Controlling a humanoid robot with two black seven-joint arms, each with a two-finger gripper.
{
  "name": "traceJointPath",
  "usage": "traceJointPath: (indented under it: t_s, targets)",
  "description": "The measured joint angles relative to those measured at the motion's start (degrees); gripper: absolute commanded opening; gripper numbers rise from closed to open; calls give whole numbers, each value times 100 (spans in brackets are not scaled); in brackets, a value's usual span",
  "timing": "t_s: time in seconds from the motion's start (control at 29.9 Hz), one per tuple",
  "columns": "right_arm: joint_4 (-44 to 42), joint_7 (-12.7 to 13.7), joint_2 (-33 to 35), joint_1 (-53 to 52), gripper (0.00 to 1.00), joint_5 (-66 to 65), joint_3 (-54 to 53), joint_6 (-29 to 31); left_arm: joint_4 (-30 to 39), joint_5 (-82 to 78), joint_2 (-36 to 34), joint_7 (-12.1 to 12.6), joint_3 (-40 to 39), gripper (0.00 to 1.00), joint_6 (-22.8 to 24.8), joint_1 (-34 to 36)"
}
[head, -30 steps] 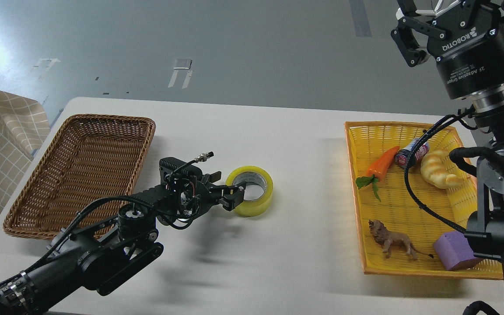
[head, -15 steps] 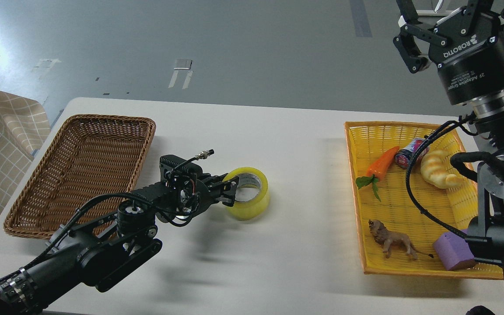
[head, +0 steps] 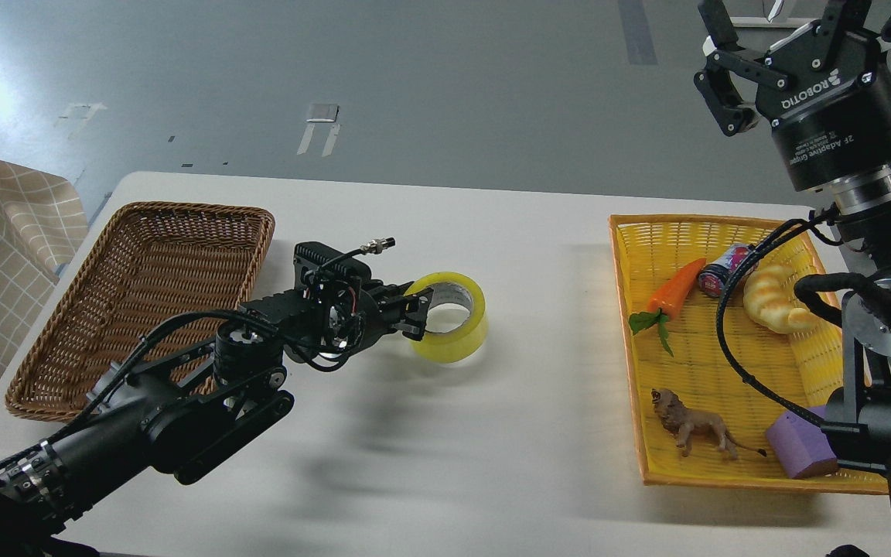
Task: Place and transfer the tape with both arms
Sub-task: 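Carry the tape roll over the wicker basket and lower it in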
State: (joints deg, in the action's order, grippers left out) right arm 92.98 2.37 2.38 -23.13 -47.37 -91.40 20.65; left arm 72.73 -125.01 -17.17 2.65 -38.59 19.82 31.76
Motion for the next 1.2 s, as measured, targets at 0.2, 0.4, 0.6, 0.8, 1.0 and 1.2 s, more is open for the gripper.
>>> traceJointPath:
  t_s: [0.2,0.4,0.6,0.8,1.0,1.2]
  targets:
    - [0,0,-9,-20,100,0,0,0,120,0,-605,-10,-17,0,115,749]
    - [-6,0,-10,-25,100,0,0,1,195,2,-1717,-23,-53,0,79,1181]
    - [-32,0,-10,-41,100,0,-1,0,188,34,-3132,-89,-25,0,-438,1139]
    - [-88,6,-10,-87,100,0,12,0,46,547,-3893,-306,-8,0,-1134,347]
    - [-181,9,1,-118,100,0,22,0,-392,701,-4066,-510,-18,0,-1877,-485]
    - [-245,10,8,-123,100,-2,26,0,-887,792,-4027,-798,-11,0,-2195,-738]
